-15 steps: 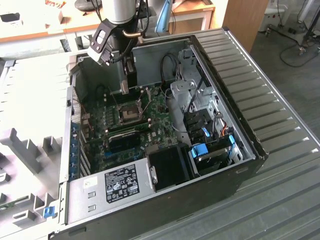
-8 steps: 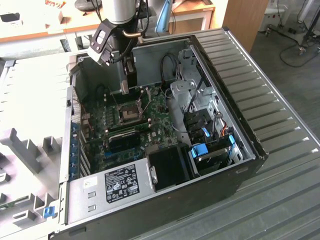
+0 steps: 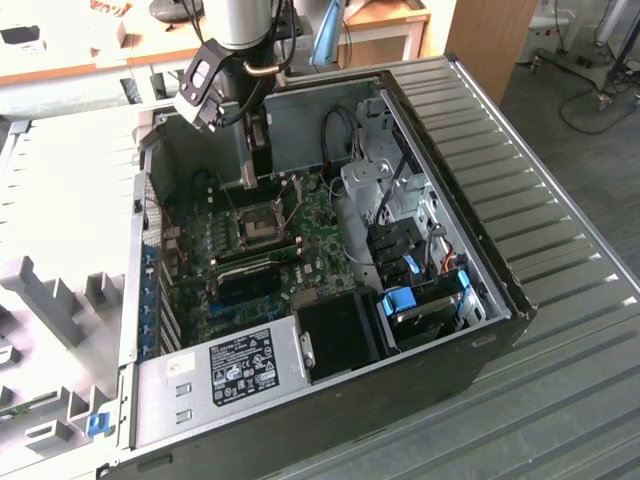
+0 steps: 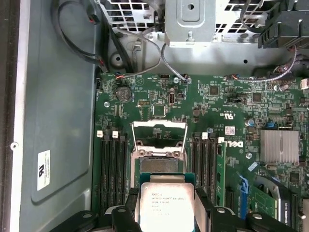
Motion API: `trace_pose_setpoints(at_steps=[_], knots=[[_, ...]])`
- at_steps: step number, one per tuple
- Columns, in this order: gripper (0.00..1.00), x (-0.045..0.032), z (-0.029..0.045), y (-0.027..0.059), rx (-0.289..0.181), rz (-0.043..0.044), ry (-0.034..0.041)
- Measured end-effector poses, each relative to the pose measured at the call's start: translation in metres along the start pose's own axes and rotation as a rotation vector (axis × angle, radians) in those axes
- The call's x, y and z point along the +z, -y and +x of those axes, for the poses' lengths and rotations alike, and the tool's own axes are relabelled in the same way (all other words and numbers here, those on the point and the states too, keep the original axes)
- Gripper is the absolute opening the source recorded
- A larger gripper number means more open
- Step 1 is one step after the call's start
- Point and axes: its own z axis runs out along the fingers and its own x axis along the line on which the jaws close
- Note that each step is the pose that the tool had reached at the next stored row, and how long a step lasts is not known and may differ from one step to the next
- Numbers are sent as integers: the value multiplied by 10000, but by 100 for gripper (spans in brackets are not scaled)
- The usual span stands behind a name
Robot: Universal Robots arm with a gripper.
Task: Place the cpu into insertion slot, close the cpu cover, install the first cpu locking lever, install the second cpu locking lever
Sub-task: 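Place the cpu into insertion slot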
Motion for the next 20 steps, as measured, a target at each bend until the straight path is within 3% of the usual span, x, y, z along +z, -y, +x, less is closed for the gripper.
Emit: trace_pose_setpoints(at_steps=[20], knots=[[54,245,-13,33,-547,-50,-39]])
